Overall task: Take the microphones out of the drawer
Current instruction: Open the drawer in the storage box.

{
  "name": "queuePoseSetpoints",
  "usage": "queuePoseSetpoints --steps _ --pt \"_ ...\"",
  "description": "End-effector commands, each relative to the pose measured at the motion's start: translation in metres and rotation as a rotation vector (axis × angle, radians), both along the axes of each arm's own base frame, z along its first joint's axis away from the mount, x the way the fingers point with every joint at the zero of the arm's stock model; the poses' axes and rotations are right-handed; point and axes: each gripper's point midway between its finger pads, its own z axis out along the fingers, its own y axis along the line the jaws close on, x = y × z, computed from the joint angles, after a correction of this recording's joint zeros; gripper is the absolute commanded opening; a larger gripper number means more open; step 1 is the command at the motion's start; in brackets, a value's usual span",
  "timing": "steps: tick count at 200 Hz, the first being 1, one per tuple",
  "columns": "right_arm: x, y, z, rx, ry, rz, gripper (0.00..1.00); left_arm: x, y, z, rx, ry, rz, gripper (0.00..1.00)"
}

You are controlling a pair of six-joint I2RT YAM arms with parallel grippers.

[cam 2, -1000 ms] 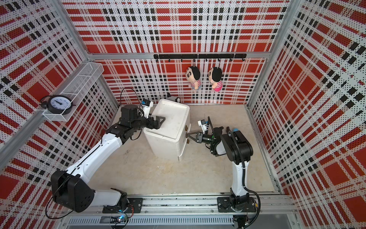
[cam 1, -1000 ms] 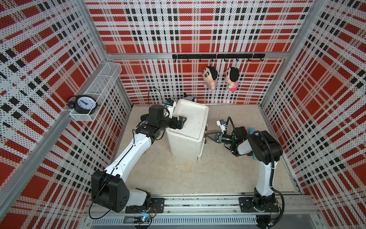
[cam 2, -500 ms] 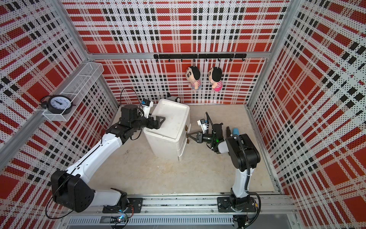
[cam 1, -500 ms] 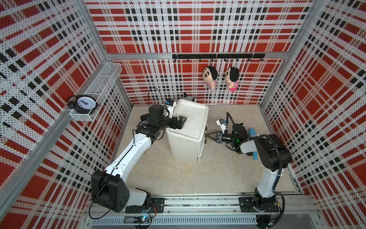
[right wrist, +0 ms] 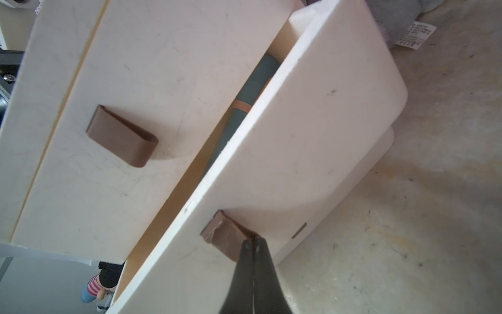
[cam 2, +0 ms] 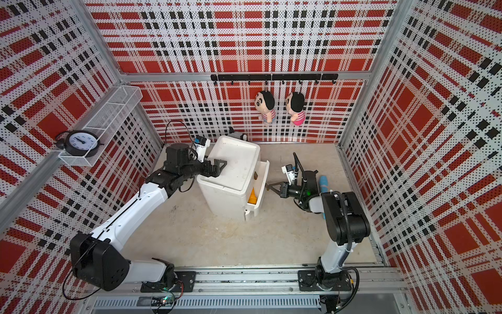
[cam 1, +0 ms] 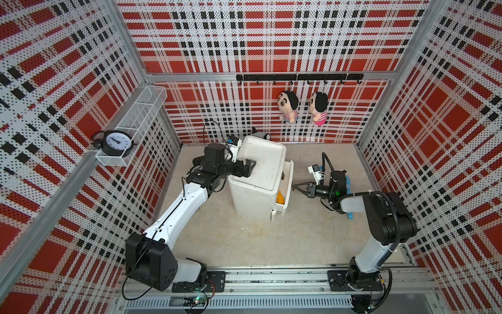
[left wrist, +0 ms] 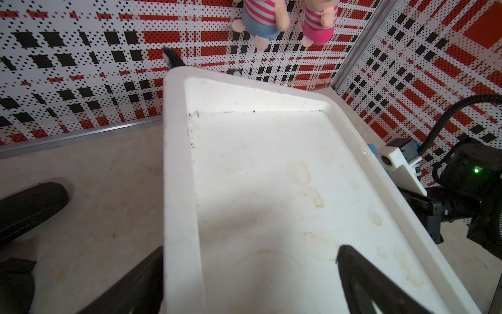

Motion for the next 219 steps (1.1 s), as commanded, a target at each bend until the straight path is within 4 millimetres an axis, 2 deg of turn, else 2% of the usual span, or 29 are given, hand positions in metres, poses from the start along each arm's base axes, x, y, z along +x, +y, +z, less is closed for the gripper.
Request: queuePoseSetpoints --steps 1,49,120,168,219 --pt "0.001 -0.033 -0.035 -0.11 0.104 -0.14 0.0 0.001 -0.005 -0.003 -0.002 -0.001 -0.022 0.98" --pt "0.002 -0.071 -0.038 -0.217 0.114 -0.309 0.0 0.001 -0.005 -0.004 -0.001 0.002 -0.023 0.98" --pt "-0.006 -0.107 -0.026 -0.281 0.1 -0.431 0.0 0.0 -0.006 -0.003 -0.002 0.0 -0.026 0.98" --pt "-0.013 -0.113 -0.016 -0.314 0.079 -0.465 0.0 0.001 -0.005 -0.003 -0.002 -0.001 -0.023 0.98" --pt "-0.025 -0.112 0.0 -0.32 0.015 -0.458 0.0 0.003 -0.006 -0.002 -0.005 0.0 -0.025 0.98"
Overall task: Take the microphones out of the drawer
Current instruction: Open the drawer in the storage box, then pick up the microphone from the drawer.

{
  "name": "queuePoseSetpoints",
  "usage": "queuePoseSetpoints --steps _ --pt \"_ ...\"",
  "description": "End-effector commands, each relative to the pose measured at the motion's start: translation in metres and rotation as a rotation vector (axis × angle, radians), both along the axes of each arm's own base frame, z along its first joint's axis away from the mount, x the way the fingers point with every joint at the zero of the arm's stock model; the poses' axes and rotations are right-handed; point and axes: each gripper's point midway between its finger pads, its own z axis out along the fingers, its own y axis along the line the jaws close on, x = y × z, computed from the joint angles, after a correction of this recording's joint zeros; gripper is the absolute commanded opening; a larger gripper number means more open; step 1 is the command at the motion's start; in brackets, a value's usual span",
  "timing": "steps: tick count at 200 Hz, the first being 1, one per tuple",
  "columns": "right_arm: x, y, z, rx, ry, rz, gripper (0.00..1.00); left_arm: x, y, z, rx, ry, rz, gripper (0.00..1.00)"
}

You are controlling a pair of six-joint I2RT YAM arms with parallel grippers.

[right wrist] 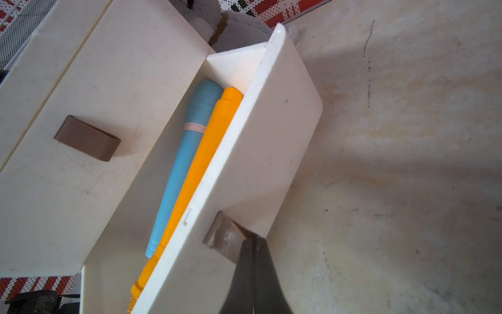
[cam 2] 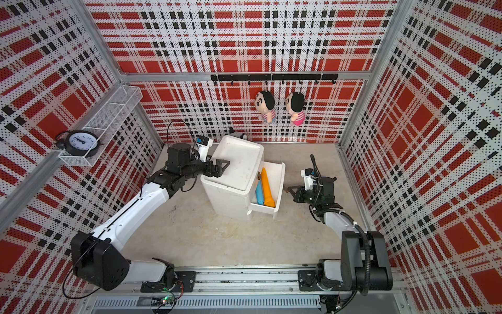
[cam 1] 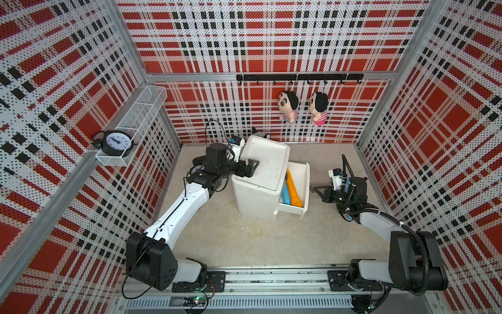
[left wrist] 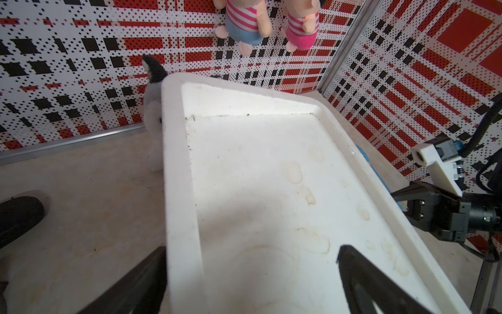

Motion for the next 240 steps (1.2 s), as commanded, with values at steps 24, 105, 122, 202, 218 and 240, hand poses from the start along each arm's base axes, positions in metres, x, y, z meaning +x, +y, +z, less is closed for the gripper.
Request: queuePoseSetpoints --steps 24,105,122,202,218,240 --pt "-0.009 -0.023 -0.011 -0.087 0.02 -0.081 0.0 0.004 0.002 -0.008 0.017 0.02 0.001 0.98" --pt "-0.011 -0.03 -0.009 -0.142 0.024 -0.111 0.0 0.003 0.003 -0.009 0.021 0.022 0.005 0.98" --pt "-0.008 -0.034 -0.003 -0.173 0.016 -0.121 0.0 0.002 0.004 -0.009 0.025 0.017 0.009 0.98" --pt "-0.01 -0.068 0.027 -0.367 -0.022 -0.252 1.0 0.002 0.003 -0.011 0.024 0.023 0.007 0.98" --pt "-0.012 -0.076 0.035 -0.392 -0.071 -0.299 1.0 0.002 0.003 -0.012 0.023 0.026 0.006 0.98" --pt "-0.017 -0.072 0.052 -0.387 -0.153 -0.288 1.0 0.002 0.003 -0.012 0.023 0.027 0.007 0.98"
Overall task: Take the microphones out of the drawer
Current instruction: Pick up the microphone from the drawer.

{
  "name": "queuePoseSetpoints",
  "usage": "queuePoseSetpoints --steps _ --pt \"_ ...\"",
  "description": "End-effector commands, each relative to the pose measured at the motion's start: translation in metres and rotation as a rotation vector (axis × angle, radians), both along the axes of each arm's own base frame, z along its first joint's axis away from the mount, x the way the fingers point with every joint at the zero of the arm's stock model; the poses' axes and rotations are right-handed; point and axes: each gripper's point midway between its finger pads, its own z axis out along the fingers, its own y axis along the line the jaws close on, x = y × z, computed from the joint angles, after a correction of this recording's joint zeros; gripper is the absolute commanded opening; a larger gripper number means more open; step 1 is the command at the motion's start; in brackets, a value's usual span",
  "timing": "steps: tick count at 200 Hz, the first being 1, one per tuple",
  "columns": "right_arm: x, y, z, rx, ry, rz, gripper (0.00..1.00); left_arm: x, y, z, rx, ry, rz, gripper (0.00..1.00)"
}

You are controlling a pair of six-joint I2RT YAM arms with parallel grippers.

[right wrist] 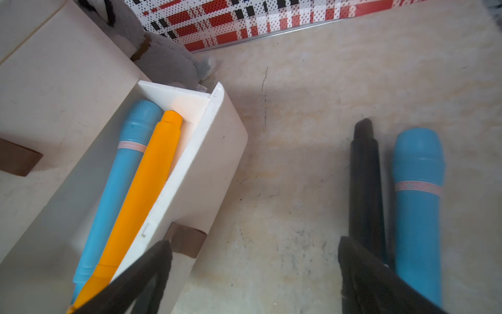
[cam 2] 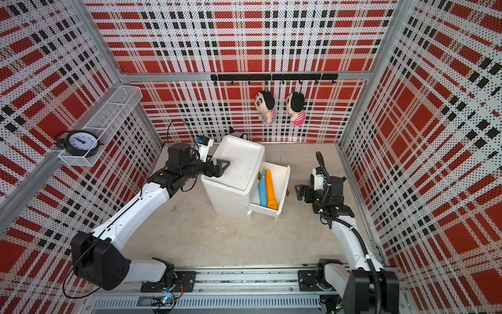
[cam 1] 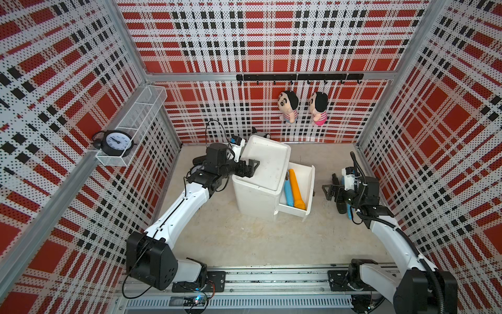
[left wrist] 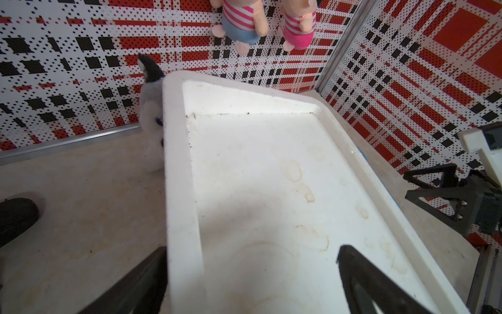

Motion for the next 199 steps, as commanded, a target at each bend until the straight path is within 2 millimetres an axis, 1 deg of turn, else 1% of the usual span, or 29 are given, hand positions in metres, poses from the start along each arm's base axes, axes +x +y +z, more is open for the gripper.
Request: queuePoseSetpoints --steps 1,8,9,16,21,33,37,56,78,96,109,117,127,141,158,168,199 --pt "-0.005 -0.005 0.014 -0.056 -0.083 -0.008 1.0 0.003 0.004 -0.012 0.026 0.025 0.013 0.98" --pt "-0.008 0.008 0.024 -0.039 -0.155 0.068 1.0 0.003 0.004 -0.012 0.025 0.026 0.013 0.98" --pt "-0.01 0.012 0.027 -0.035 -0.174 0.092 1.0 0.003 0.004 -0.012 0.025 0.025 0.013 0.98" --pt "-0.015 0.019 0.034 -0.022 -0.226 0.125 1.0 0.003 0.004 -0.011 0.024 0.026 0.013 0.98" --pt "-0.017 0.017 0.04 -0.006 -0.249 0.096 1.0 0.003 0.004 -0.012 0.025 0.026 0.013 0.98" --pt "-0.016 -0.003 0.051 0.042 -0.267 -0.064 1.0 0.003 0.005 -0.012 0.024 0.027 0.014 0.98" --pt "-0.016 -0.006 0.056 0.052 -0.274 -0.086 1.0 0.003 0.004 -0.012 0.024 0.026 0.012 0.98" --pt "-0.016 0.004 0.072 0.006 -0.31 -0.001 1.0 0.003 0.005 -0.013 0.027 0.029 0.017 0.98" --pt "-0.007 0.008 0.082 0.053 -0.261 0.01 1.0 0.003 0.006 -0.014 0.028 0.03 0.018 0.98" --pt "0.003 0.015 0.075 0.055 -0.158 0.051 1.0 0.003 0.006 -0.013 0.027 0.028 0.019 0.98" --pt "0.008 0.02 0.07 0.015 -0.105 0.075 1.0 0.003 0.006 -0.013 0.028 0.027 0.02 0.98" --pt "0.011 0.02 0.067 -0.019 -0.078 0.063 1.0 0.002 0.006 -0.013 0.027 0.028 0.019 0.98" --pt "0.012 0.027 0.064 -0.037 -0.037 0.09 1.0 0.002 0.006 -0.013 0.028 0.027 0.021 0.98" --pt "0.015 0.031 0.061 -0.053 0.015 0.084 1.0 0.002 0.007 -0.013 0.028 0.027 0.023 0.98" --pt "0.016 0.045 0.057 -0.066 0.074 0.128 1.0 0.001 0.006 -0.014 0.026 0.029 0.019 0.98" --pt "0.015 0.057 0.054 -0.081 0.103 0.169 1.0 0.002 0.007 -0.014 0.028 0.03 0.022 0.98" --pt "0.02 0.089 0.036 -0.152 0.193 0.229 1.0 0.002 0.008 -0.013 0.026 0.026 0.025 0.98"
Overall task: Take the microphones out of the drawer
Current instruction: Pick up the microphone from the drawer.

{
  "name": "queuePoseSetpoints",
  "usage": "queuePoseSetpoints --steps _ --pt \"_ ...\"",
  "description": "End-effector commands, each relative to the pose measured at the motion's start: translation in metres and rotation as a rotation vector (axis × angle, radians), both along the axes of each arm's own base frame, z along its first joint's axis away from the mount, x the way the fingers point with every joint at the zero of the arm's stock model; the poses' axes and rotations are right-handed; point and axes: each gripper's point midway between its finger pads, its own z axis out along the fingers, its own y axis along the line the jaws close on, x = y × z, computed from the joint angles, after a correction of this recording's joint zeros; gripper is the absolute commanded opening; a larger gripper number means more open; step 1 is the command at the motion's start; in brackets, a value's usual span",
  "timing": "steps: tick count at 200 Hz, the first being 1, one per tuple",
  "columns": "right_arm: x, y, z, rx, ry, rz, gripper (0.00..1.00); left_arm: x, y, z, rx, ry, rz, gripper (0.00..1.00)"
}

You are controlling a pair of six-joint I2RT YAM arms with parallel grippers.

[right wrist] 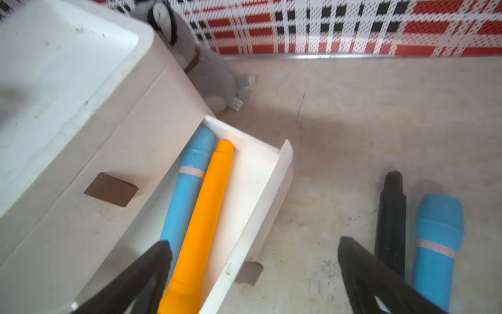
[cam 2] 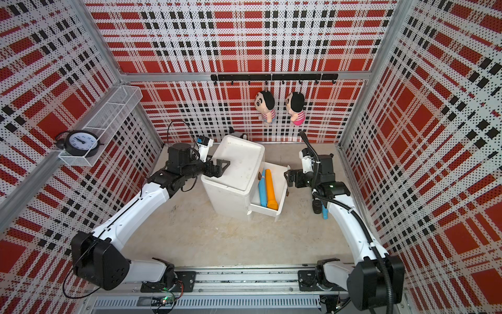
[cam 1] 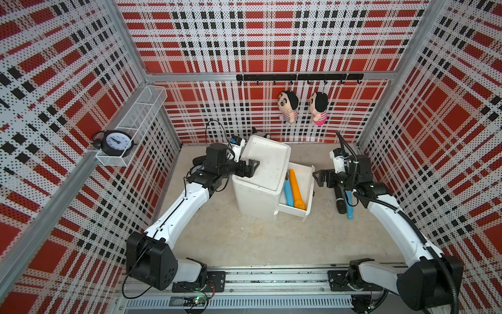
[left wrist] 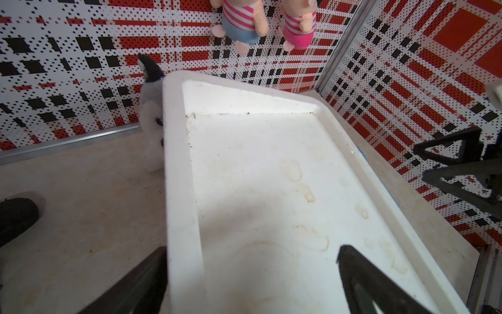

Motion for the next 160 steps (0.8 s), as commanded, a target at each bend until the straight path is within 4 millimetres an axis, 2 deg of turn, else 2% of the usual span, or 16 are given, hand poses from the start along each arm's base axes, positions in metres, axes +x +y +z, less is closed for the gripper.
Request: queuePoseSetpoints --steps 1,23,64,139,160 --pt "-0.007 0.016 -0.023 -0.09 0.105 0.043 1.0 0.001 0.008 -0.012 0.026 0.026 0.025 0.98" --pt "0.0 0.034 -0.033 -0.118 0.15 0.064 0.96 0.001 0.01 -0.01 0.026 0.02 0.03 0.98" --pt "0.013 0.053 -0.047 -0.127 0.187 0.07 0.84 0.003 0.015 -0.015 0.049 0.026 0.059 0.98" --pt "0.028 0.069 -0.057 -0.149 0.208 0.064 0.63 0.003 0.017 -0.015 0.056 0.024 0.063 0.98" --pt "0.031 0.07 -0.056 -0.15 0.201 0.058 0.61 0.003 0.017 -0.015 0.056 0.023 0.065 0.98"
